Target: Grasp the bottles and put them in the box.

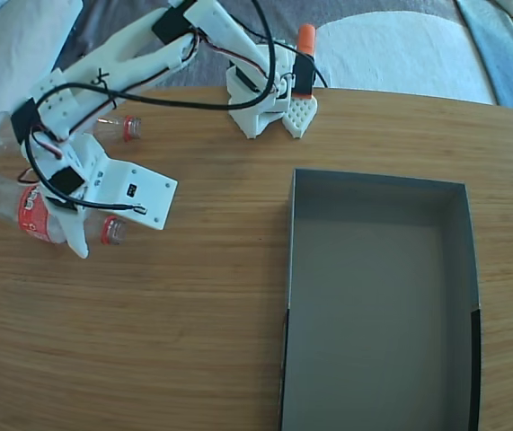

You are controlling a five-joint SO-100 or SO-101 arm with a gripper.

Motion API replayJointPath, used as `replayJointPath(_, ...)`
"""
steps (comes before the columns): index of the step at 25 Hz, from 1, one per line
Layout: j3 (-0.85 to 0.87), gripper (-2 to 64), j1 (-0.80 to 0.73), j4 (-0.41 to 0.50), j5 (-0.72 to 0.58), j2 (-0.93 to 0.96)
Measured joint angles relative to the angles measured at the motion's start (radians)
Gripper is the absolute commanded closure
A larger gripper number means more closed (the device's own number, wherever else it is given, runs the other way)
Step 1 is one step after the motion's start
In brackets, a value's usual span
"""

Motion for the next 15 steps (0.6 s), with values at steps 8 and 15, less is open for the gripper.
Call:
replayJointPath(8, 0.0, 14.7, -0.012, -0.041, 0.0, -0.044)
replayJointPath(15, 0.0, 14.9, 0.002, -0.054, 0.061, -0.048)
